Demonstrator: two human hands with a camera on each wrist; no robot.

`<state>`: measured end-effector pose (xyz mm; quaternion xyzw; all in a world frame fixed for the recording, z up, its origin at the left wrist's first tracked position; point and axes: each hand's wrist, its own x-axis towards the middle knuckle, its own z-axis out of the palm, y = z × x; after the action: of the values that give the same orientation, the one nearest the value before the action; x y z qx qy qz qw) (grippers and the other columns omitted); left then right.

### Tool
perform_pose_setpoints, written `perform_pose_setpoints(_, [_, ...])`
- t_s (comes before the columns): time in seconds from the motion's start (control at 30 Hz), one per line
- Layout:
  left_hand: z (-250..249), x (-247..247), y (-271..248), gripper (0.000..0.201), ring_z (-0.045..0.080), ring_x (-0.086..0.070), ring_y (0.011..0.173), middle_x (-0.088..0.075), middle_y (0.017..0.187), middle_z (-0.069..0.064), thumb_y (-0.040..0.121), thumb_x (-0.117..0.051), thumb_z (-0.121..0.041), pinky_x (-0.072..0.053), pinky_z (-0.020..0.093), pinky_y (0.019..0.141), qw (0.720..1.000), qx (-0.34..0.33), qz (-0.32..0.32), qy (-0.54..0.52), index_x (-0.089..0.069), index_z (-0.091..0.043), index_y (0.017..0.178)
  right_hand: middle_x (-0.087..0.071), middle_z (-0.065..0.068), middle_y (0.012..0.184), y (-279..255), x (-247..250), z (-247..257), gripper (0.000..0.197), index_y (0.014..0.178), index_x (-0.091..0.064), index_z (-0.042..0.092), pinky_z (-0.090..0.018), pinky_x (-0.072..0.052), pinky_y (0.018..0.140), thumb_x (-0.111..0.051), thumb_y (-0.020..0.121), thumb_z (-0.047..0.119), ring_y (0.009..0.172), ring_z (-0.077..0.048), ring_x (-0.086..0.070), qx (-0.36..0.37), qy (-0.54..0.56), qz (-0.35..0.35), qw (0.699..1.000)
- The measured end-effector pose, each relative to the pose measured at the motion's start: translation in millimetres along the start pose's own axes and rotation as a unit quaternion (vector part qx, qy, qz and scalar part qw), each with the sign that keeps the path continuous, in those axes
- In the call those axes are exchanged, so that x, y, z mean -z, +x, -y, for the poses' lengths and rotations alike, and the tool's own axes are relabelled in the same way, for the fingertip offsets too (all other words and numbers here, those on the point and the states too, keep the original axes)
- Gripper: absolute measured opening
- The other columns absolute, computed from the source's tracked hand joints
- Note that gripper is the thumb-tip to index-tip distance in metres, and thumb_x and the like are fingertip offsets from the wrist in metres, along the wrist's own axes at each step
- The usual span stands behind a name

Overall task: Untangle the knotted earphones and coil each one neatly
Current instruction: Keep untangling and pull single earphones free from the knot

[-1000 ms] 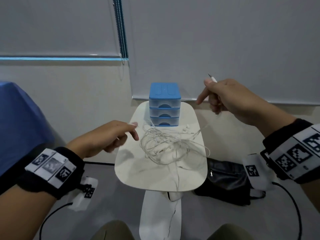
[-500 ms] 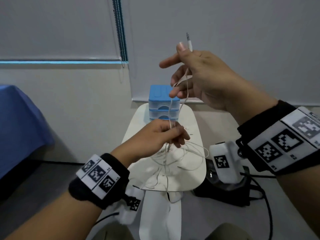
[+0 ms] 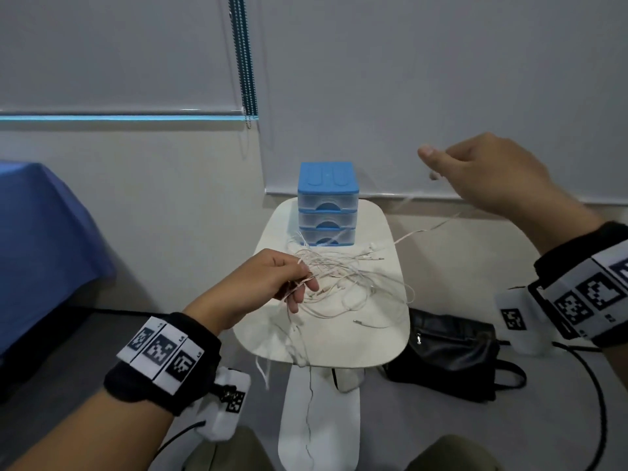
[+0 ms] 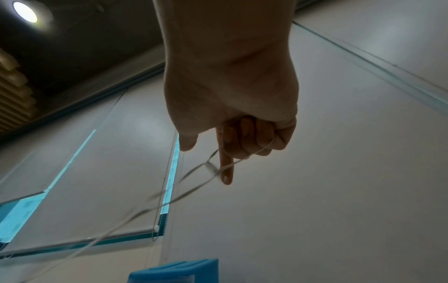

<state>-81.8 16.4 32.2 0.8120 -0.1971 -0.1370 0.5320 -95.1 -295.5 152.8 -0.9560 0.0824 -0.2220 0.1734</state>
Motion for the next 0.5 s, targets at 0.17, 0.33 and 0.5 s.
perform_pose_setpoints(0.17, [12,11,-1,0.032,0.015,-0.047,0.053,-0.05,0.06,0.004,0.106,-0.055,-0.022,-0.042,0.034,0.069,0.999,0.039,-0.035,-0.001,-0.079,-0.006,0.095,-0.069,-0.001,0.095,4,4,-28,0.049,0.097,-0.075,0.018,-0.034,-0.046,0.081,-0.068,0.087,0.065,0.095,-0.021,-0.061,-0.037,0.203,-0.02,0.978])
perform_pose_setpoints(0.33, [5,1,-4,0.031,0.013,-0.036,0.047,-0.041,0.055,0.0,0.106,-0.055,-0.023,-0.042,0.03,0.065,0.998,0.032,-0.035,-0.044,-0.073,-0.002,0.095,-0.045,-0.003,0.074,-5,-17,-44,0.028,0.108,-0.072,0.02,-0.029,-0.032,0.056,-0.084,0.083,0.027,0.062,-0.016,-0.041,-0.05,0.274,0.006,0.96])
perform_pose_setpoints(0.5, [-14,-13,-10,0.029,0.015,-0.036,0.044,-0.044,0.052,0.002,0.105,-0.054,-0.019,-0.041,0.029,0.061,0.996,0.004,-0.013,-0.087,-0.068,0.004,0.095,-0.051,-0.002,0.077,-41,-64,-36,0.016,0.101,-0.067,0.019,-0.029,-0.034,0.056,-0.078,0.088,0.019,0.066,-0.016,-0.042,-0.022,0.252,0.191,0.948])
